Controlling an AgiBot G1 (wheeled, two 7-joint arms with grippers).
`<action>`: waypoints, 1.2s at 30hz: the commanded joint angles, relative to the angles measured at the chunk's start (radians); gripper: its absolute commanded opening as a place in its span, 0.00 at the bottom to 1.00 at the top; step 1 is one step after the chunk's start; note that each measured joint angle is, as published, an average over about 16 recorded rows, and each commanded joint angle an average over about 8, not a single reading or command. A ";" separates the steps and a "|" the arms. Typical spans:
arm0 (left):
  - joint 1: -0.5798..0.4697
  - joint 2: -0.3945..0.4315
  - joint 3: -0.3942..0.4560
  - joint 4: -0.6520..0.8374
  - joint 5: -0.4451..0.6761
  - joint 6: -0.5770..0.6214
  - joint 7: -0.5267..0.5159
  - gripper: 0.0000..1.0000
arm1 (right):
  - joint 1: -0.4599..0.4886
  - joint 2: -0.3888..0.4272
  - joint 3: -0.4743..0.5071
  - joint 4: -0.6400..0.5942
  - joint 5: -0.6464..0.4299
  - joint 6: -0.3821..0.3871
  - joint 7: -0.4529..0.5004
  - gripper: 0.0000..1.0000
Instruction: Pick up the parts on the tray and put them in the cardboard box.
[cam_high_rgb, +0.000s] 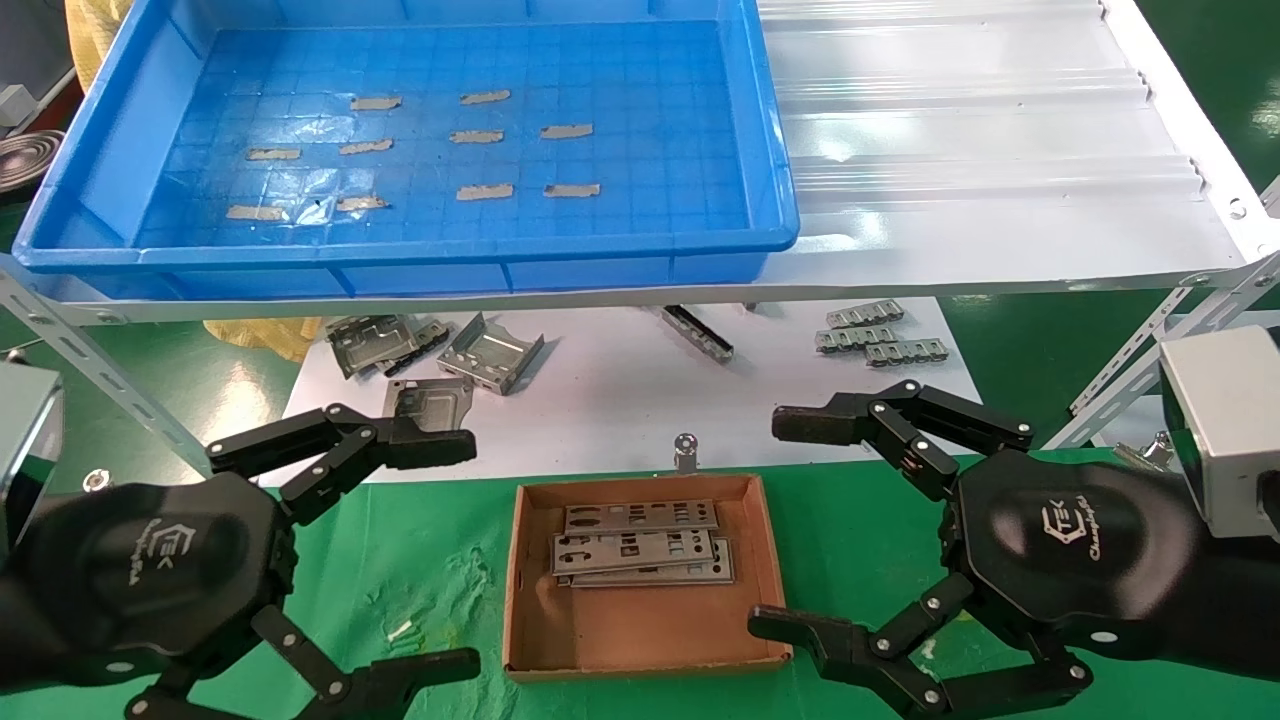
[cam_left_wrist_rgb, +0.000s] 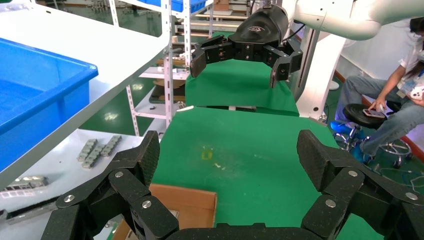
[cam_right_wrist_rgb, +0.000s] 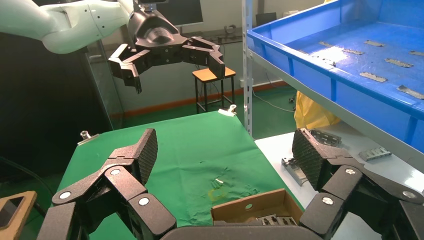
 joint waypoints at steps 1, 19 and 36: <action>0.000 0.000 0.000 0.000 0.000 0.000 0.000 1.00 | 0.000 0.000 0.000 0.000 0.000 0.000 0.000 1.00; 0.000 0.000 0.000 0.000 0.000 0.000 0.000 1.00 | 0.000 0.000 0.000 0.000 0.000 0.000 0.000 1.00; 0.000 0.000 0.000 0.000 0.000 0.000 0.000 1.00 | 0.000 0.000 0.000 0.000 0.000 0.000 0.000 1.00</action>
